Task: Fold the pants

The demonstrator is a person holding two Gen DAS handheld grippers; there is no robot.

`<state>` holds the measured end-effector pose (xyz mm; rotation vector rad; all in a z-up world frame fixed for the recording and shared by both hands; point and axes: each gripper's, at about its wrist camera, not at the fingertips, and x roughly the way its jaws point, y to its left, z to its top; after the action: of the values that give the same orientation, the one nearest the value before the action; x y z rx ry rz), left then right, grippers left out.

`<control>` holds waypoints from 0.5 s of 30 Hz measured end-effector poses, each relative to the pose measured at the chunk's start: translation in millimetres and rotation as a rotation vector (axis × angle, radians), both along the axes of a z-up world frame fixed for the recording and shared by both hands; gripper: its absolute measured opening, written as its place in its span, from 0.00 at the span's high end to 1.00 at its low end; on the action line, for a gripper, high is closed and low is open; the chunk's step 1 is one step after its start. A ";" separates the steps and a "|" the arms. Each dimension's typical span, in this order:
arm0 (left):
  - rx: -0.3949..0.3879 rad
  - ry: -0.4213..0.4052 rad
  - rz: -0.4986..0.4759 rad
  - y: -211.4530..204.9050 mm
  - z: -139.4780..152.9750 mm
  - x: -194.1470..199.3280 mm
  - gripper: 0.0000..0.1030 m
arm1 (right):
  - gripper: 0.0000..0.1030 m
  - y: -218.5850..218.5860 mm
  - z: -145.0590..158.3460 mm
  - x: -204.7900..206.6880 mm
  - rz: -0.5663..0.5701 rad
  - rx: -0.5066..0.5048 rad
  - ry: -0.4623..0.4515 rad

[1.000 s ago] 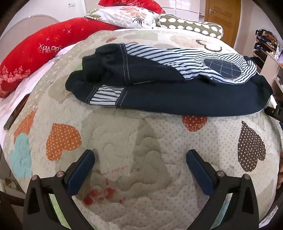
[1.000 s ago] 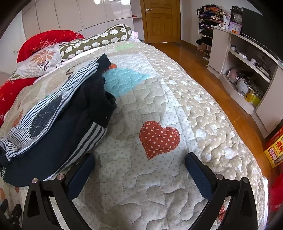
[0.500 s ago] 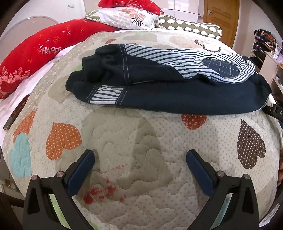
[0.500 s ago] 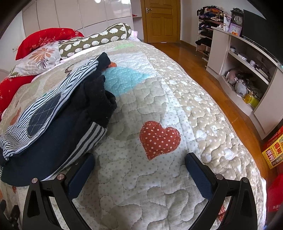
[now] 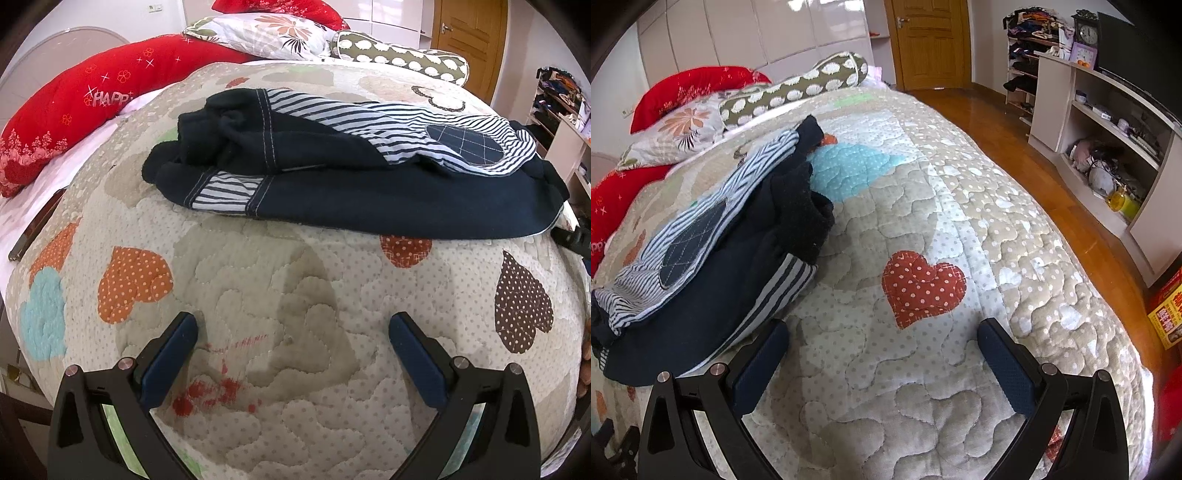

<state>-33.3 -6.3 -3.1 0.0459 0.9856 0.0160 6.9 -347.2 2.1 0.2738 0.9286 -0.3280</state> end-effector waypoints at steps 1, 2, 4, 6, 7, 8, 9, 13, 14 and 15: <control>0.000 0.000 0.000 0.1 -0.2 -0.2 0.00 | 0.00 4.8 -0.5 4.0 0.018 -0.035 0.032; -0.001 -0.001 0.001 -0.1 -0.5 -0.6 0.00 | 0.00 9.4 -0.5 6.9 0.036 -0.068 0.057; 0.000 -0.006 0.004 -0.5 -0.9 -1.2 0.00 | 0.00 15.9 0.5 10.0 0.061 -0.115 0.082; 0.002 -0.009 0.003 0.0 -1.0 -1.9 0.00 | 0.00 16.9 -0.6 12.4 0.064 -0.122 0.098; 0.000 -0.011 0.002 0.2 -1.0 -2.4 0.00 | 0.00 17.1 -0.8 12.8 0.066 -0.123 0.099; 0.000 -0.014 -0.001 0.2 -1.1 -2.8 0.00 | 0.00 16.1 -1.3 11.4 0.061 -0.117 0.094; 0.000 -0.016 -0.004 0.2 -0.9 -2.7 0.00 | 0.00 14.3 -1.9 10.1 0.052 -0.103 0.083; -0.005 -0.023 -0.009 0.9 0.1 -3.8 0.00 | 0.00 9.5 -2.8 9.9 0.050 -0.070 0.068; -0.007 -0.020 -0.011 1.1 0.6 -3.9 0.00 | 0.00 9.1 -2.8 11.6 0.060 -0.070 0.078; -0.009 -0.013 -0.013 1.5 1.2 -3.5 0.00 | 0.00 7.6 -2.7 13.1 0.071 -0.060 0.086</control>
<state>-36.8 -4.8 -1.8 0.0438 0.9724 -0.0005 20.0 -339.6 -0.6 0.1722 1.0092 -0.3041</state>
